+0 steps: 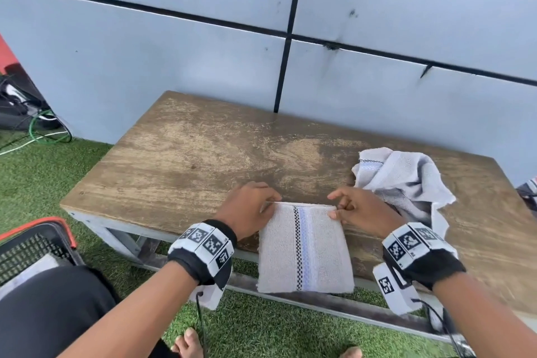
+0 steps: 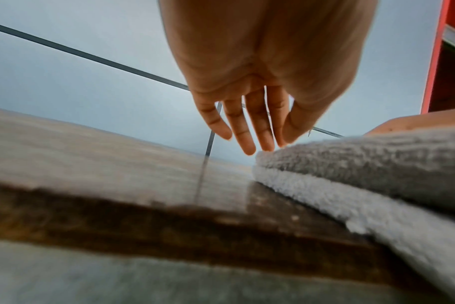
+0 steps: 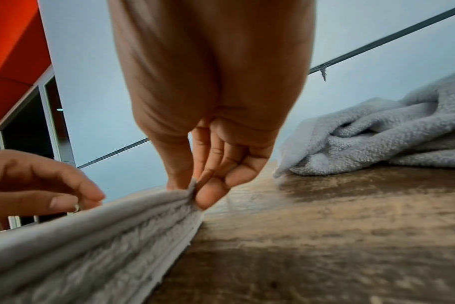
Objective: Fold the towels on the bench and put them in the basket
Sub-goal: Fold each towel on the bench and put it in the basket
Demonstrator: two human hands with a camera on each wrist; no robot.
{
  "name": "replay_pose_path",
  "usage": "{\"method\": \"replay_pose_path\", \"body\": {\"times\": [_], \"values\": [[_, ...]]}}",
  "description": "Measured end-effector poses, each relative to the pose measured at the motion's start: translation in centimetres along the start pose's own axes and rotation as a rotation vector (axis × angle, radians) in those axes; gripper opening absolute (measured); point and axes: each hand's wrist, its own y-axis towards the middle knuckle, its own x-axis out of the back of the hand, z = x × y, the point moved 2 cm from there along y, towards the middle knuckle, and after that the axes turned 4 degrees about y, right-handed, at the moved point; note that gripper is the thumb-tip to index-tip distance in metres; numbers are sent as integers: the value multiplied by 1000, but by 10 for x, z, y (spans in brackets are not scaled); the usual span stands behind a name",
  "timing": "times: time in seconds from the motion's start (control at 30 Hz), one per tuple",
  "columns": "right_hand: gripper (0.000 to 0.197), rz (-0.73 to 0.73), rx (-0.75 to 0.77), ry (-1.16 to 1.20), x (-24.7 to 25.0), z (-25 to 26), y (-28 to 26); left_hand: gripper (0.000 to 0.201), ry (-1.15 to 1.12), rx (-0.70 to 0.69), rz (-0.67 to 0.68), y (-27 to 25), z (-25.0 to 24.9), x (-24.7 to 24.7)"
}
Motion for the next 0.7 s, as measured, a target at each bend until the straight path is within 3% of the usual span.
{"method": "replay_pose_path", "body": {"times": [0.17,0.33,0.7], "values": [[8,-58,105,-86,-1,-1,1,16,35,-16,127,8,-3,-1],[9,-58,300,-151,-2,-3,2,6,1,46,139,10,1,0],[12,-89,219,43,-5,-5,4,7,-26,31,34,10,6,-5]]}}
